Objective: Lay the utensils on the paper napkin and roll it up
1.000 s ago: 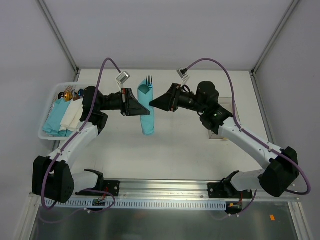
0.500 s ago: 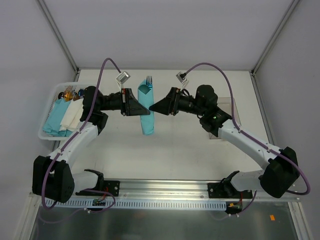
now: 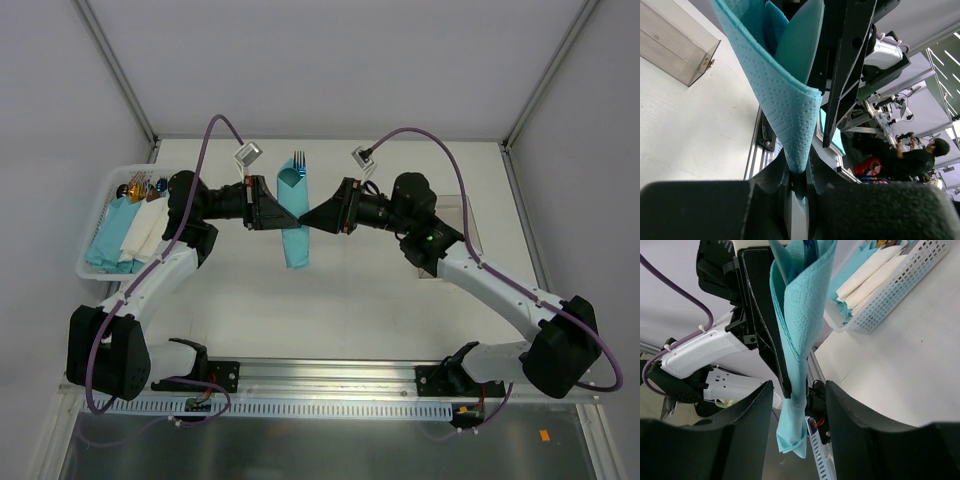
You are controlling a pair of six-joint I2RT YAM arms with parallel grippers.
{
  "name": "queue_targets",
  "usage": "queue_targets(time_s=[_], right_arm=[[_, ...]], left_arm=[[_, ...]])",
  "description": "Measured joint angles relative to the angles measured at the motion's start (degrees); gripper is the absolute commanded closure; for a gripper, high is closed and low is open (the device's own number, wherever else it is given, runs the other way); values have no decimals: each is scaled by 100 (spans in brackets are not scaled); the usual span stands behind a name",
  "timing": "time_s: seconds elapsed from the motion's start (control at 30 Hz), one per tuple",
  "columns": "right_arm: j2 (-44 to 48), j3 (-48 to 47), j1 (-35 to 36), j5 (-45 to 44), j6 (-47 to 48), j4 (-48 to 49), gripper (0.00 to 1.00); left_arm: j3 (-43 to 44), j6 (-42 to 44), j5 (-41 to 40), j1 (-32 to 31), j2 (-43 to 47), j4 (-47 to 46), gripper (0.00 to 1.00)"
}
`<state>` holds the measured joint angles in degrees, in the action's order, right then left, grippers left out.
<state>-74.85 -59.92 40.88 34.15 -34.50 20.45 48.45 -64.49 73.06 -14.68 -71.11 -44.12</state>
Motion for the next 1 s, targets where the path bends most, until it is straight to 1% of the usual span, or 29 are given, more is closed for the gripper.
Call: queue_targets(time_s=[0.13, 0.2, 0.23, 0.27, 0.33, 0.37, 0.4, 0.43, 0.47, 0.53, 0.57, 0.6, 0.63, 0.73, 0.83, 0.87, 0.9, 0.93, 0.97, 1.0], right_arm=[[28, 98, 4, 0, 15, -17, 52], [66, 170, 7, 2, -2, -2, 57], [83, 173, 13, 2, 7, -4, 61], [109, 173, 24, 7, 24, -4, 71], [151, 175, 72, 24, 39, 15, 84], [162, 175, 87, 20, 74, 13, 93], [166, 175, 111, 24, 101, 26, 93], [166, 175, 122, 13, 107, 20, 92], [166, 175, 127, 15, 109, 15, 76], [166, 175, 138, 20, 103, 0, 61], [166, 175, 160, 24, 118, -28, 52], [166, 177, 181, 26, 140, -68, 49], [166, 177, 201, 26, 164, -98, 49], [168, 190, 225, 22, 214, -136, 52], [184, 258, 229, 22, 236, -151, 63], [184, 273, 236, 20, 240, -164, 79], [184, 282, 245, 20, 275, -175, 88], [184, 286, 262, 24, 240, -155, 95], [188, 286, 289, 31, 251, -133, 100], [192, 286, 306, 26, 262, -136, 99]], left_arm=[[57, -7, -2, 11, -7, -9, 100], [103, -7, 4, 13, -20, -11, 100], [107, -11, 0, 15, -28, -11, 100], [114, -31, 0, 15, -46, -13, 100], [127, -59, -2, 15, -81, -24, 100], [131, -76, 2, 15, -96, -22, 100], [131, -90, 9, 15, -101, -22, 100], [131, -105, 15, 17, -101, -28, 100], [133, -111, 26, 20, -101, -50, 100], [136, -122, 24, 50, -101, -66, 100], [142, -131, 20, 52, -101, -72, 100], [151, -142, 20, 57, -101, -76, 100], [164, -155, 20, 87, -101, -87, 100], [195, -201, 17, 125, -101, -142, 100], [199, -245, 13, 129, -101, -210, 100], [201, -256, 13, 129, -101, -219, 100], [199, -260, 15, 129, -103, -225, 100], [199, -254, 15, 127, -105, -229, 100], [199, -260, 24, 129, -122, -232, 100], [199, -267, 35, 129, -133, -234, 100]])
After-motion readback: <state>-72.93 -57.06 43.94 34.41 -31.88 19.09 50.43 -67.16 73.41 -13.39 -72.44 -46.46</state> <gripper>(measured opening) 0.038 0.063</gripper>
